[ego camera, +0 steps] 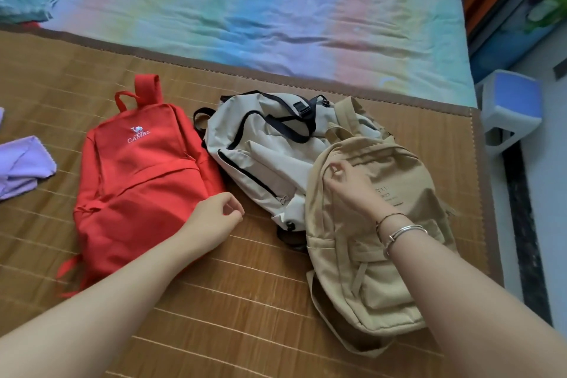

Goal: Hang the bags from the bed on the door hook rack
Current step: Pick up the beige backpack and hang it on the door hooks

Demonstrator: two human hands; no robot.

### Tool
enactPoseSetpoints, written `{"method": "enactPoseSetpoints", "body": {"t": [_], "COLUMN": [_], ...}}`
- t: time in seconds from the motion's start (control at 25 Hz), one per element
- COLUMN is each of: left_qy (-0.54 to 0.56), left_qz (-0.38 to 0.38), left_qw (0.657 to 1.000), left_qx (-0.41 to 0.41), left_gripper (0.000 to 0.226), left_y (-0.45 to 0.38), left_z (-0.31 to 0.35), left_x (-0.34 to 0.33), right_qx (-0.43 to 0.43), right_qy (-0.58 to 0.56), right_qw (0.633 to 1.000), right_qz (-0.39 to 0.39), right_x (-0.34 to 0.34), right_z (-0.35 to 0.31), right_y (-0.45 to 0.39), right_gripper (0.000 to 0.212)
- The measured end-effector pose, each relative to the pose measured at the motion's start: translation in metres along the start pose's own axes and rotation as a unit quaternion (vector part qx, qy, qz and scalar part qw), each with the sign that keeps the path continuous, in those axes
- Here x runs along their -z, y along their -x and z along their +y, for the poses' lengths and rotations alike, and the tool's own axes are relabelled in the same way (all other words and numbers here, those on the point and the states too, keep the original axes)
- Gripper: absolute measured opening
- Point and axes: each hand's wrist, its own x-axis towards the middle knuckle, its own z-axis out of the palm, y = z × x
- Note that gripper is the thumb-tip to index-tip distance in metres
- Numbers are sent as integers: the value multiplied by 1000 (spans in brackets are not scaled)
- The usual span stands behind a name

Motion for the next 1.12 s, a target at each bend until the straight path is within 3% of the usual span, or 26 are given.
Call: {"method": "enactPoseSetpoints", "body": {"t": [0.08, 0.12, 0.24, 0.36, 0.48, 0.64, 0.76, 0.84, 1.0, 1.12], "left_qy": [2, 2, 0, 4, 61, 83, 75, 79, 111, 155], "left_qz": [-12, -18, -33, -35, -69, -118, -147, -160, -162, -159], "left_qw": [1000, 1000, 999, 999, 995, 983, 973, 961, 923, 894], "left_qx": [9, 16, 24, -7, -44, -113, -161, -211, -332, -390], "left_gripper": [15, 15, 13, 16, 52, 117, 138, 127, 47, 42], "left_y": [-2, -2, 7, 23, 41, 92, 132, 159, 228, 285], "left_z": [-10, -14, -19, -7, 20, 66, 92, 105, 134, 150], "left_x": [-12, -17, -24, -24, -20, -11, 1, 17, 48, 65], "right_qx": [-37, -59, -63, -62, -44, 23, 69, 111, 183, 177], "right_qy": [-18, -6, -22, -164, -270, -306, -317, -308, -312, -322], "right_qw": [999, 998, 996, 984, 962, 952, 946, 945, 932, 923], "right_qz": [-19, -9, 59, 38, -13, -12, -1, 1, 18, 116], "right_x": [-11, -16, -22, -7, 18, 63, 93, 107, 124, 134], "right_z": [5, 9, 19, 18, 9, -13, -38, -59, -85, -76], "right_y": [-10, -10, 0, 29, 71, 148, 207, 254, 364, 440], "right_gripper": [67, 65, 8, 20, 20, 13, 22, 20, 23, 24]}}
